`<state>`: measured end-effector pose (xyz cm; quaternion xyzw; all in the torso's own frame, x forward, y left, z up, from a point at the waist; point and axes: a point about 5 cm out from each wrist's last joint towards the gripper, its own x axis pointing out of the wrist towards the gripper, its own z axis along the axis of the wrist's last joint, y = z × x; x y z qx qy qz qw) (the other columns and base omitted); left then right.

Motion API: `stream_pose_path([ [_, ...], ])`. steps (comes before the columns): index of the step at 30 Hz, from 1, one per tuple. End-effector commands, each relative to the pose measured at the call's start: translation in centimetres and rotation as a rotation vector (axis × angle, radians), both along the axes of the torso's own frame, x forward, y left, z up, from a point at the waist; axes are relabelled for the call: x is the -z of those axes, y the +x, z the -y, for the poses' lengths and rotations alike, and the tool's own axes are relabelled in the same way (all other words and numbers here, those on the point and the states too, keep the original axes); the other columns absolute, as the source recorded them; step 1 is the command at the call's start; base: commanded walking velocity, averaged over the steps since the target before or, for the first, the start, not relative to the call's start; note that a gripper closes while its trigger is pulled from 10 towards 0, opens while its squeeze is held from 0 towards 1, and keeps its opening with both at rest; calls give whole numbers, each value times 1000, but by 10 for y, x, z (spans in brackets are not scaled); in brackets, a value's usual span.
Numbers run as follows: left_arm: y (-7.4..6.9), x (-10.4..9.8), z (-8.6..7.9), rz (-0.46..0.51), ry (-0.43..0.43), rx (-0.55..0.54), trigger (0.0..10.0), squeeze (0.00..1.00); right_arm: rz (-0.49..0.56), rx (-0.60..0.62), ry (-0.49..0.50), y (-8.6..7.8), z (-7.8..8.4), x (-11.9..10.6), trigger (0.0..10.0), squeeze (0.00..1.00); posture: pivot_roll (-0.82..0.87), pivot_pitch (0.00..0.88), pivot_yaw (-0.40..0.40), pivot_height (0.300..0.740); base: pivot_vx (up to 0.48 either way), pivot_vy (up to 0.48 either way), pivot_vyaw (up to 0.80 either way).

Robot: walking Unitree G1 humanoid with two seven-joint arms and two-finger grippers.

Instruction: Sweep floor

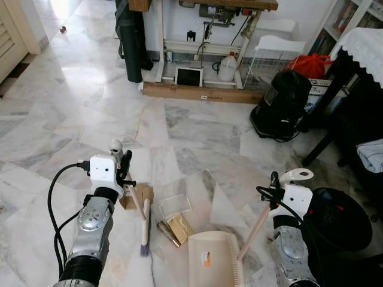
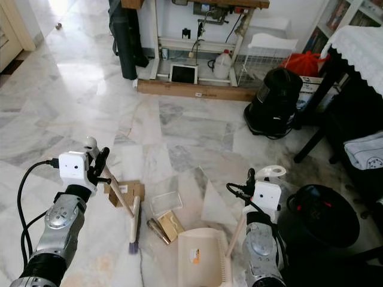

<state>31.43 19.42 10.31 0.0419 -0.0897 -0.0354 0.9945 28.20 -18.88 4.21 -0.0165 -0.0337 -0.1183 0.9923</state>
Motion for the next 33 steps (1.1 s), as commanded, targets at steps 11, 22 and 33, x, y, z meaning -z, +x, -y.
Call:
stream_pose_path([
  [11, 0, -11, 1, 39, 21, 35, 10000, 0, 58, 126, -1, 3, 12, -8, 10000, 0, 169, 148, -75, 740, 0, 0, 0],
  [22, -8, -14, -3, 45, 36, 46, 10000, 0, 68, 126, 6, 10, 7, -11, 10000, 0, 215, 181, -66, 740, 0, 0, 0],
  [33, -21, -20, -12, 48, 64, 51, 10000, 0, 73, 130, 14, 16, 5, -15, 10000, 0, 249, 223, -56, 740, 0, 0, 0],
])
